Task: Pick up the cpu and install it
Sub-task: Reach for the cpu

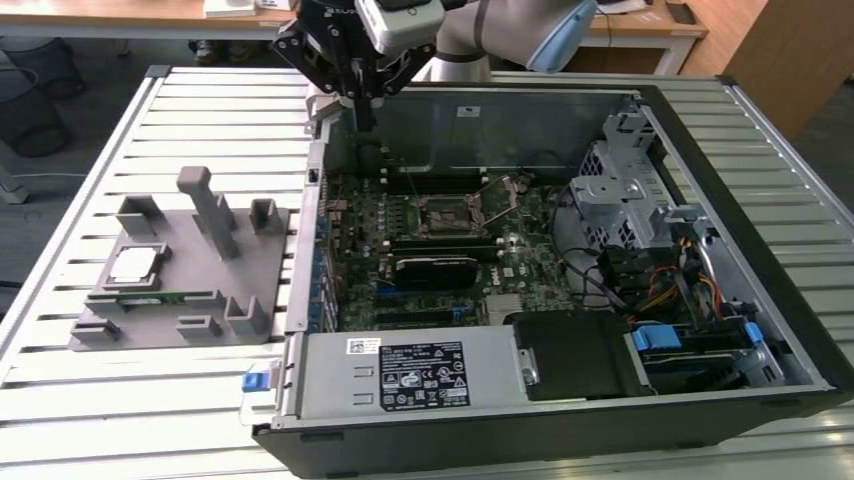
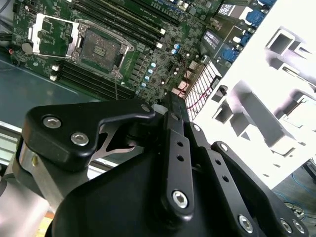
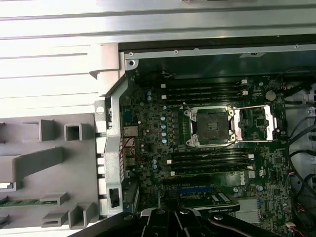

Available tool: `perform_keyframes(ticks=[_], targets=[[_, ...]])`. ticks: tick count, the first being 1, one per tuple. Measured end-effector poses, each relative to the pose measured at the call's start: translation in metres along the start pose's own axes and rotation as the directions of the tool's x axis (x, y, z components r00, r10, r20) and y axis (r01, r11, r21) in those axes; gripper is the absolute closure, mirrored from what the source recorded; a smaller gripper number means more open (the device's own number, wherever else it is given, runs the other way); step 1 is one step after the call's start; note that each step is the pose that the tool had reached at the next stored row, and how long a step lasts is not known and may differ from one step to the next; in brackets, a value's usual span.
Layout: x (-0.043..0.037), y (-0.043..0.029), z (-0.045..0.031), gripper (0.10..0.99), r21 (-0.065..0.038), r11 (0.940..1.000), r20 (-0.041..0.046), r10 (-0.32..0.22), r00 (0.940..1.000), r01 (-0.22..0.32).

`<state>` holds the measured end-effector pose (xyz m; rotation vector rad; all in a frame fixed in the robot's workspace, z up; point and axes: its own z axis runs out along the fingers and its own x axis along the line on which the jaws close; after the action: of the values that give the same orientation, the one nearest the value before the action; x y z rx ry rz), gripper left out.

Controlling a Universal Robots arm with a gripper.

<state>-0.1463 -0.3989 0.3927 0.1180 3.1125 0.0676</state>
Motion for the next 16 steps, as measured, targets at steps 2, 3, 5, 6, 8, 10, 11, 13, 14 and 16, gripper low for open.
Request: perform_keyframes(ticks=[2,3,5,6,8,10,11,13,14,16], targets=[[0.0007,0.0000,0.0000,0.980,0.000,1.0000,0.0000,0.000,1.0000,0.000],[0.0011,-0.0001,0.0000,0.980,0.000,1.0000,0.0000,0.000,1.0000,0.000],[0.0017,-0.0001,0.0000,0.980,0.000,1.0000,0.0000,0.000,1.0000,0.000],[0.0021,-0.0002,0.0000,0.980,0.000,1.0000,0.0000,0.000,1.0000,0.000],[0.0031,-0.0002,0.0000,0.980,0.000,1.0000,0.0000,0.000,1.0000,0.000],[0.0041,-0.0003,0.0000,0.980,0.000,1.0000,0.0000,0.000,1.0000,0.000],[0.0047,-0.0004,-0.0001,0.980,0.000,1.0000,0.0000,0.000,1.0000,0.000],[0.0058,-0.0005,-0.0001,0.980,0.000,1.0000,0.0000,0.000,1.0000,0.000],[0.0065,-0.0005,-0.0001,0.980,0.000,1.0000,0.0000,0.000,1.0000,0.000],[0.0077,-0.0006,-0.0001,0.980,0.000,1.0000,0.0000,0.000,1.0000,0.000]])
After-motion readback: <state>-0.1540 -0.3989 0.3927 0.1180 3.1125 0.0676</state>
